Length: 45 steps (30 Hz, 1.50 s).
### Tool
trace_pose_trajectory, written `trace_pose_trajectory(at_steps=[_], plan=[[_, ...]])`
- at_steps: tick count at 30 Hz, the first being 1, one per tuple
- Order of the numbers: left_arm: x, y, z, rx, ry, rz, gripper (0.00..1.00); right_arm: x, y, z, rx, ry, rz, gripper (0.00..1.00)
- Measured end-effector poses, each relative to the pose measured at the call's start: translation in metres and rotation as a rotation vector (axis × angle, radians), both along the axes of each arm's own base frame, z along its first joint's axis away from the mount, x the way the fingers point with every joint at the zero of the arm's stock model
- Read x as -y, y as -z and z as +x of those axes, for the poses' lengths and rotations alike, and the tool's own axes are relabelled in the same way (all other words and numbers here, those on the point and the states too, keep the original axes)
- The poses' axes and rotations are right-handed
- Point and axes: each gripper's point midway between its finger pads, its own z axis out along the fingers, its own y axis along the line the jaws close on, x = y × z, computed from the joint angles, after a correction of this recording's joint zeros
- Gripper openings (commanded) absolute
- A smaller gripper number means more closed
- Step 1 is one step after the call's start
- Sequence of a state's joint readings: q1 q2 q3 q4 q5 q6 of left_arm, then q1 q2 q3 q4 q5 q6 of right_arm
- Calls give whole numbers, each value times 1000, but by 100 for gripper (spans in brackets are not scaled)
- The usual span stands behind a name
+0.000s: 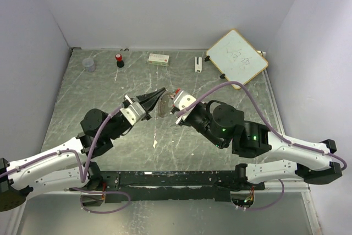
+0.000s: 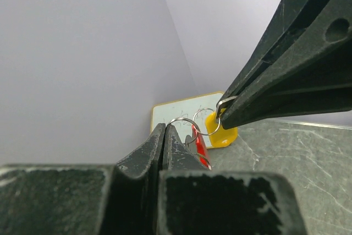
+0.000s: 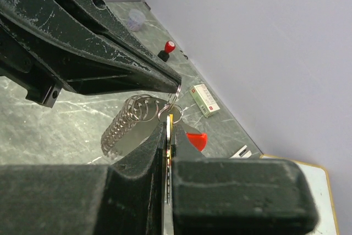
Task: Remove the keys from the keyring
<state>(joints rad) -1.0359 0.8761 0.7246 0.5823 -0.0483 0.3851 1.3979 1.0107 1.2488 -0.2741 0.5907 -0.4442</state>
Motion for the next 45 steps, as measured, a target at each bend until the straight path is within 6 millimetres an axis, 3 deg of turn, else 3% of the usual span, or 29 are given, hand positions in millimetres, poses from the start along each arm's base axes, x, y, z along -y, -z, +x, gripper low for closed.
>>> trace_pose_trajectory(at_steps=[11,17,25,32,40,45], plan=[[-12,2,-9,-18,24,-65,7,-2,0,0,-3,-4,10,0],[-19,1,-15,-19,41,-119,7,-10,16,-2,-23,-17,9,0],[-20,3,-17,-49,60,-144,7,-8,16,4,-14,29,11,0],[-25,11,-23,-76,82,-160,19,-2,13,10,11,79,1,0],[-20,16,-23,-93,97,-153,21,2,13,13,25,98,-16,0],[-10,27,-17,-105,93,-109,33,1,14,12,23,89,-25,0]])
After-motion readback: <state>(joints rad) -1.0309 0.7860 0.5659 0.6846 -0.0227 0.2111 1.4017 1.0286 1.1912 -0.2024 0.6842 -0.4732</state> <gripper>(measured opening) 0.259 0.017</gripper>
